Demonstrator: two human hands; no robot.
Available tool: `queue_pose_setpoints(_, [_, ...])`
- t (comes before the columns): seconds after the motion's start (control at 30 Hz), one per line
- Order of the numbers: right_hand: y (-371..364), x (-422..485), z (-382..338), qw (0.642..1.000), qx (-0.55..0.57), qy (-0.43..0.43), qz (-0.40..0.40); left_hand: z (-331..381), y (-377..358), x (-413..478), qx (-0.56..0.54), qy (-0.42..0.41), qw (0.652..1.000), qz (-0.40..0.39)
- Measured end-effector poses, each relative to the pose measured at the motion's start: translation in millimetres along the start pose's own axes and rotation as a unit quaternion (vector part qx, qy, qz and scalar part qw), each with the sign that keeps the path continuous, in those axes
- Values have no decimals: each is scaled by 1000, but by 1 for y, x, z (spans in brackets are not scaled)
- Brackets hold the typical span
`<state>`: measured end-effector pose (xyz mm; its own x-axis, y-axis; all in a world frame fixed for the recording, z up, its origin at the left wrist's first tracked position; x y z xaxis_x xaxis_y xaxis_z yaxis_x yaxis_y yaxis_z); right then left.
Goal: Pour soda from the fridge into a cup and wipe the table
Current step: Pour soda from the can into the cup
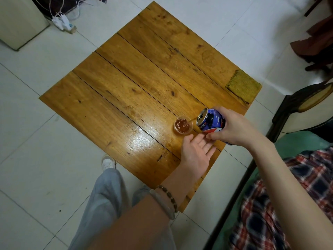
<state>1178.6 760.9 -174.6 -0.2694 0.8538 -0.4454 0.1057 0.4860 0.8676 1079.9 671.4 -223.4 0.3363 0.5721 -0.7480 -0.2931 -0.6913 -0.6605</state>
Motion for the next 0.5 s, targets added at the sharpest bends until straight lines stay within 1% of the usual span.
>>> queue_pose_setpoints(0.5, [-2,4,5,1000,1,-4,2,1,-3,2,11,0,1000,5])
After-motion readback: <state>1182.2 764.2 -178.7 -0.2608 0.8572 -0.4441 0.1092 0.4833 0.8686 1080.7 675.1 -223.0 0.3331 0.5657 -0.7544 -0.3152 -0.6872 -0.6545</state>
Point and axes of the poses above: each hand's wrist, its own x-axis towards the middle knuckle, its own y-axis out of the back of the hand, z = x × y, the point moved 2 cm from there along x, towards the middle knuckle, and after that the axes turned 7 degrees about -x, right-handed, at the moved point
